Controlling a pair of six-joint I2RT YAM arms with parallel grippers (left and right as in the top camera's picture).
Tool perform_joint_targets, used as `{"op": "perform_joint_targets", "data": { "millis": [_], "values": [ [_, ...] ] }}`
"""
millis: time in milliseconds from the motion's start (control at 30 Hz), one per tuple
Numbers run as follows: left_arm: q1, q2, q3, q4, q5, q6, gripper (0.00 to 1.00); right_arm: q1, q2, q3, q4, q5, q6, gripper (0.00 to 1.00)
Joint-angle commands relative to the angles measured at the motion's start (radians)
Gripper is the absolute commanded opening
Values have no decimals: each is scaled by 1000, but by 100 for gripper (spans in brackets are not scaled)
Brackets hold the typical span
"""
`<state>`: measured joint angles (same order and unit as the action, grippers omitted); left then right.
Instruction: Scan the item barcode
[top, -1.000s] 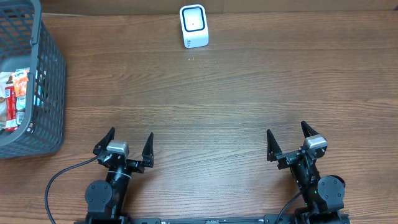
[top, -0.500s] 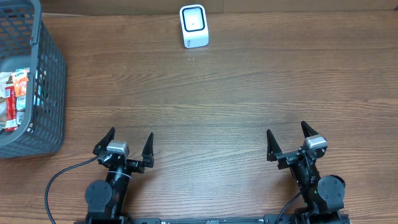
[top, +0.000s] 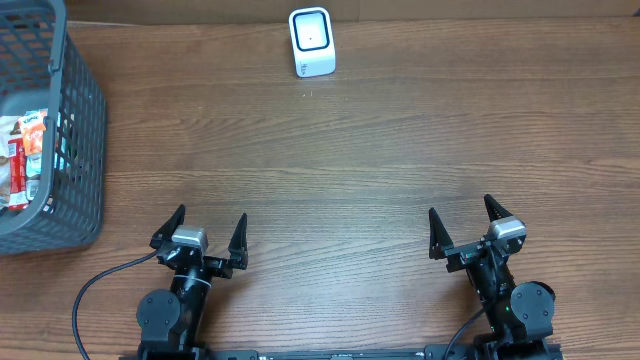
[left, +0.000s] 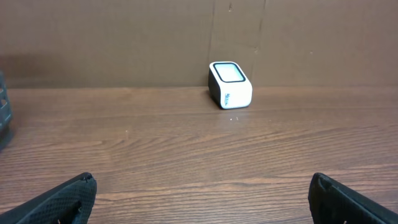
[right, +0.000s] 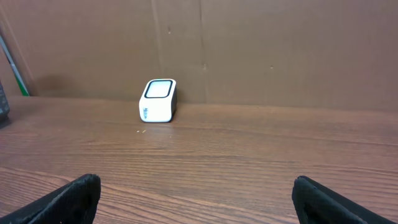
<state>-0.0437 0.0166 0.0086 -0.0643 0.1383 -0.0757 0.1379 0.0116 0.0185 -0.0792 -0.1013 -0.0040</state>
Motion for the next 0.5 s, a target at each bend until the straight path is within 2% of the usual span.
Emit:
{"op": "perform_joint_targets", "data": {
  "millis": [0, 300, 467],
  "values": [
    [5, -12, 0, -5, 13, -17, 100, -3, -9, -10, 5, -5, -1, 100],
    [5, -12, 17, 9, 38, -17, 100, -3, -9, -10, 5, -5, -1, 100],
    [5, -12, 137, -39, 116, -18, 100, -3, -9, -10, 5, -5, -1, 100]
  ]
}}
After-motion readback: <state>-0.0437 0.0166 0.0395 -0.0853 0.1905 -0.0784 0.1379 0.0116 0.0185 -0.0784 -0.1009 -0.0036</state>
